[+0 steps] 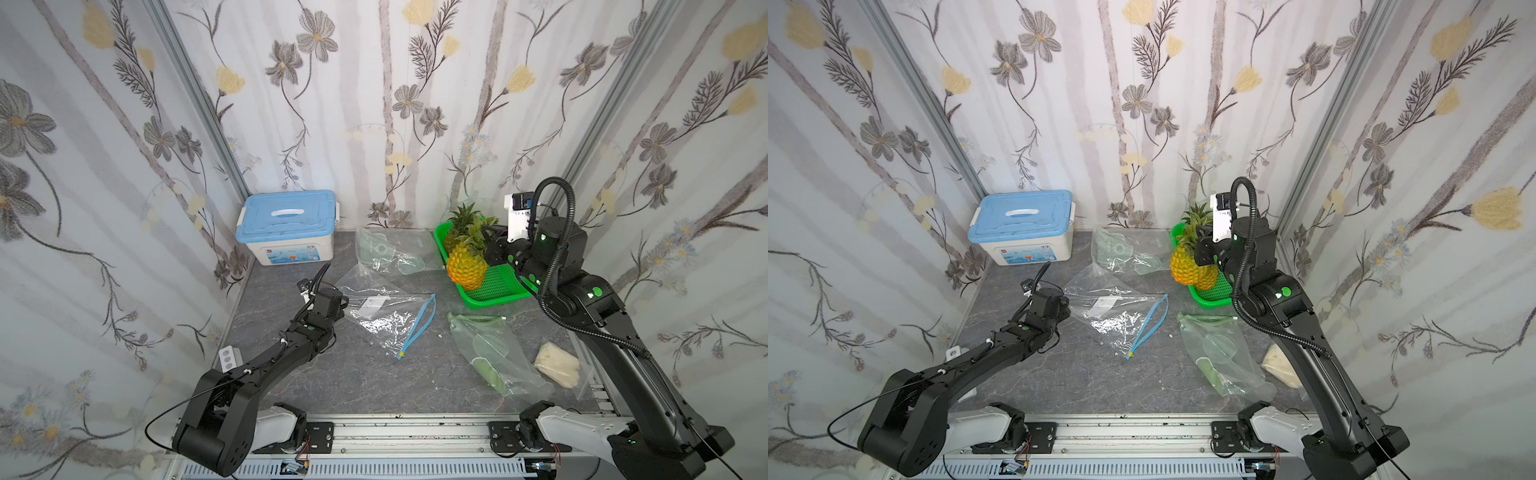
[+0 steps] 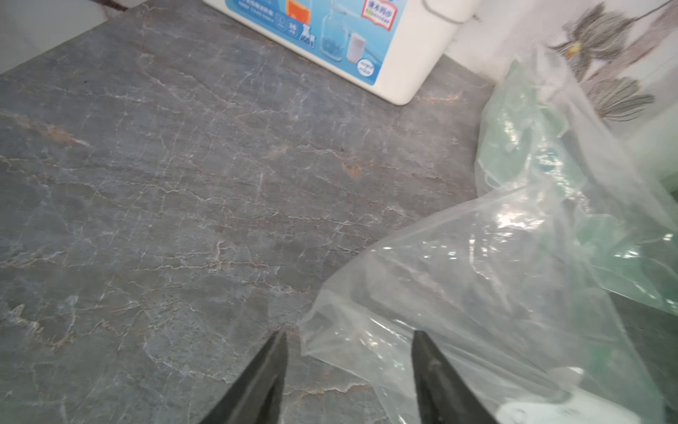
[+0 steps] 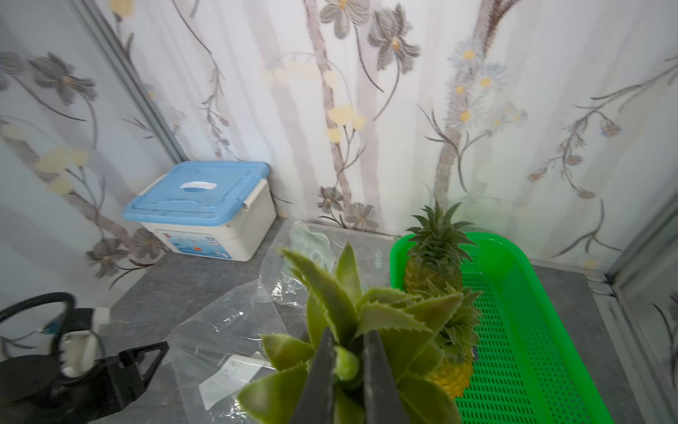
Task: Open the zip-top bag and take out the pineapple
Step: Place the zipper food storage bag at the center of the board, then place the pineapple in the basket.
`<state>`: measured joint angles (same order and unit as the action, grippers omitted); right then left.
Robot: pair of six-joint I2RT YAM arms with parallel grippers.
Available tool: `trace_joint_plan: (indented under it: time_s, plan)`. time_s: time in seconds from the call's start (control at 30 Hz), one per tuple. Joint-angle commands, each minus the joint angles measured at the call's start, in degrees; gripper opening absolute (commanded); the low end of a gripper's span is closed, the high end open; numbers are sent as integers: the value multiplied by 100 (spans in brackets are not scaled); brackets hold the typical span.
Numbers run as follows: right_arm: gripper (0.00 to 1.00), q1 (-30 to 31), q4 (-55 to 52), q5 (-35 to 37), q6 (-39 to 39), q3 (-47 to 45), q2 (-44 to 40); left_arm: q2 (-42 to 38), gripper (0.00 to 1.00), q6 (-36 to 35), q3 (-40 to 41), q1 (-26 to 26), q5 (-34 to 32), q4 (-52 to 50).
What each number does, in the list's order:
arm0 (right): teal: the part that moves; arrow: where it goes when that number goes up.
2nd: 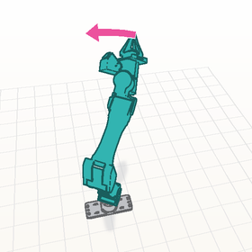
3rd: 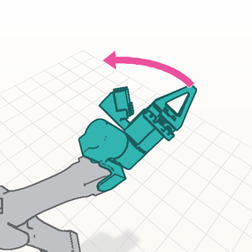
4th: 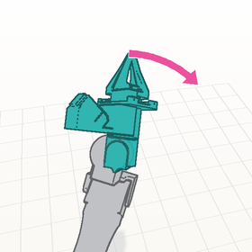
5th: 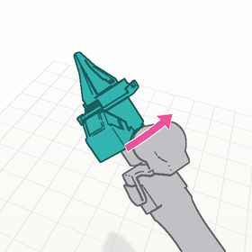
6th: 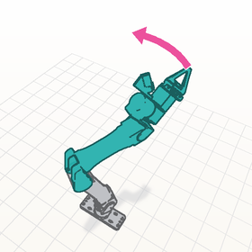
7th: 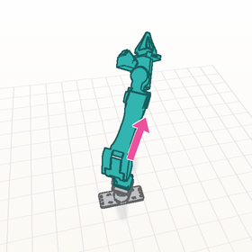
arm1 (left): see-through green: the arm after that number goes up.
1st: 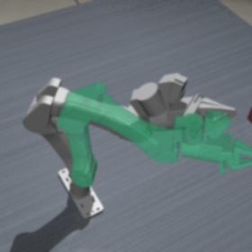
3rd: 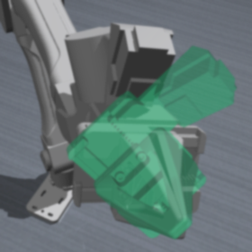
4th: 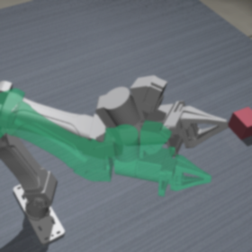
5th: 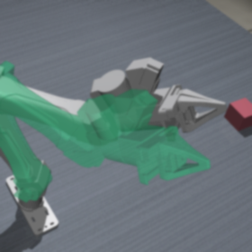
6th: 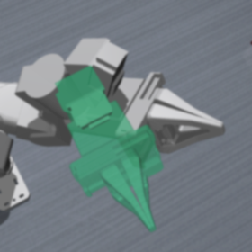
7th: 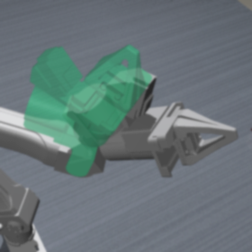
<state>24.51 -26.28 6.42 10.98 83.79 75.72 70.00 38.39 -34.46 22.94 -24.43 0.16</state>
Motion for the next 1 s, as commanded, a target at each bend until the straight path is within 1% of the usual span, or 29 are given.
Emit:
trace_joint_plan:
  time_s: [0.0,0.1,0.2,0.43,0.57,0.97]
  plan:
    - [0,-127,534,811,-182,-55,65,-392,78,-324,-160,67,-17,-375]
    - [0,-267,562,1101,-260,-94,156,-821,82,-492,-288,131,-57,-681]
    - [0,-438,588,1396,-336,-107,273,-1131,83,-591,-402,222,-96,-901]
    - [0,-906,858,1698,-419,-149,530,-1448,82,-593,-414,336,-288,-1095]
    - [0,-1052,971,1951,-500,-173,679,-1636,82,-541,-338,352,-350,-1142]
    - [0,-1728,1929,1414,-156,-1128,1331,-2122,82,-599,-319,404,-480,-1359]
